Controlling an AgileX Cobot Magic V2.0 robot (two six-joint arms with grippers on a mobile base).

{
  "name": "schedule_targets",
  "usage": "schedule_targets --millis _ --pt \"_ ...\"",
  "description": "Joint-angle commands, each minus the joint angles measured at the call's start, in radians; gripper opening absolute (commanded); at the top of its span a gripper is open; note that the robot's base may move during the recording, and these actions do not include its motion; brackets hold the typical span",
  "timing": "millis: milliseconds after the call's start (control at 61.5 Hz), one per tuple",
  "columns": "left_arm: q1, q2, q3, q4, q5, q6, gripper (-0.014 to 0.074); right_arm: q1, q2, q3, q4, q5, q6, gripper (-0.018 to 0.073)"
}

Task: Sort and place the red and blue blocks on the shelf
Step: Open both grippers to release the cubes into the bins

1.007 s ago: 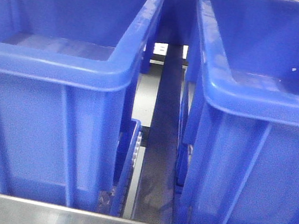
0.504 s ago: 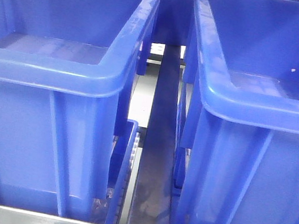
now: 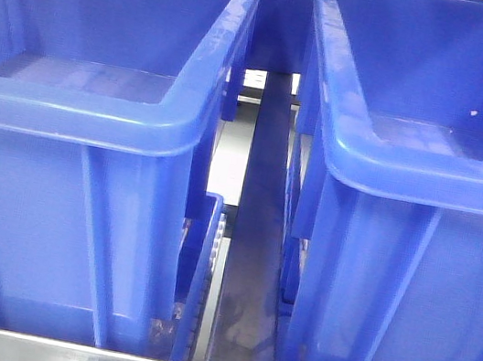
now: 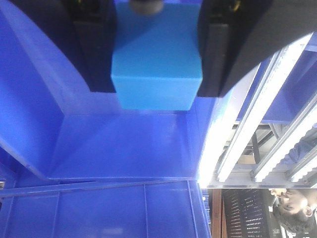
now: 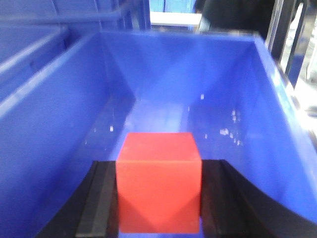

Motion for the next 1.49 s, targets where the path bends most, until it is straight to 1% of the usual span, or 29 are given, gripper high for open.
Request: schedule_targets --millis 0,81,162,260,374,487,552,634,715,747,877,975,1170,1332,1414,1479 --pt "0.001 0.01 -0.028 -0.01 -0.094 0.001 0.0124 -0.008 0.01 -0.026 -0.012 -0.099 -0.006 0.0052" --pt "0.001 0.01 -0.028 -0.068 -0.093 0.001 0.0124 -0.008 0.012 -0.026 -0.012 -0.102 -0.006 0.0052" --pt "-0.007 0.022 -0.028 -0.073 -0.086 0.001 0.0125 -0.008 0.024 -0.03 -0.012 -0.104 -0.006 0.0052" --pt "-0.04 0.042 -0.034 -0.073 -0.083 0.019 0.0125 -0.008 0.063 -0.045 -0.012 -0.105 -0.007 0.0052" --pt "-0.113 0.085 -0.059 -0.073 -0.083 0.086 0.0125 -0.008 0.141 -0.077 -0.012 -0.122 -0.008 0.0052" --pt "-0.205 0.149 -0.076 -0.073 -0.118 0.093 0.0125 -0.006 0.238 -0.098 -0.012 -0.197 -0.008 0.0052" --pt "-0.253 0.187 -0.076 -0.073 -0.154 0.093 0.0124 -0.005 0.286 -0.105 -0.012 -0.244 -0.008 0.0052" --pt "-0.309 0.242 -0.076 -0.071 -0.225 0.096 0.0124 0.008 0.344 -0.116 -0.012 -0.285 -0.008 0.0052" --pt "-0.343 0.295 -0.076 -0.062 -0.298 0.096 0.0125 0.043 0.393 -0.13 -0.012 -0.308 -0.008 0.0052" --pt "-0.353 0.324 -0.076 -0.062 -0.338 0.096 0.0125 0.067 0.421 -0.138 -0.028 -0.318 -0.008 0.0052" --pt "-0.353 0.415 -0.076 -0.062 -0.438 0.096 0.0124 0.141 0.504 -0.141 -0.088 -0.363 -0.008 0.0052" --pt "-0.352 0.489 -0.076 -0.062 -0.485 0.096 0.0125 0.171 0.568 -0.141 -0.091 -0.398 -0.008 0.0052" --pt "-0.352 0.592 -0.076 -0.062 -0.563 0.096 0.0124 0.175 0.633 -0.141 -0.091 -0.479 -0.008 0.0052" --pt "-0.352 0.616 -0.076 -0.062 -0.57 0.096 0.0125 0.175 0.633 -0.141 -0.089 -0.491 -0.007 0.0053" --pt "-0.352 0.617 -0.076 -0.062 -0.57 0.096 0.0125 0.175 0.633 -0.141 -0.077 -0.483 -0.007 0.0084" --pt "-0.352 0.617 -0.076 -0.062 -0.57 0.096 0.0128 0.175 0.633 -0.141 -0.039 -0.482 -0.007 0.0133"
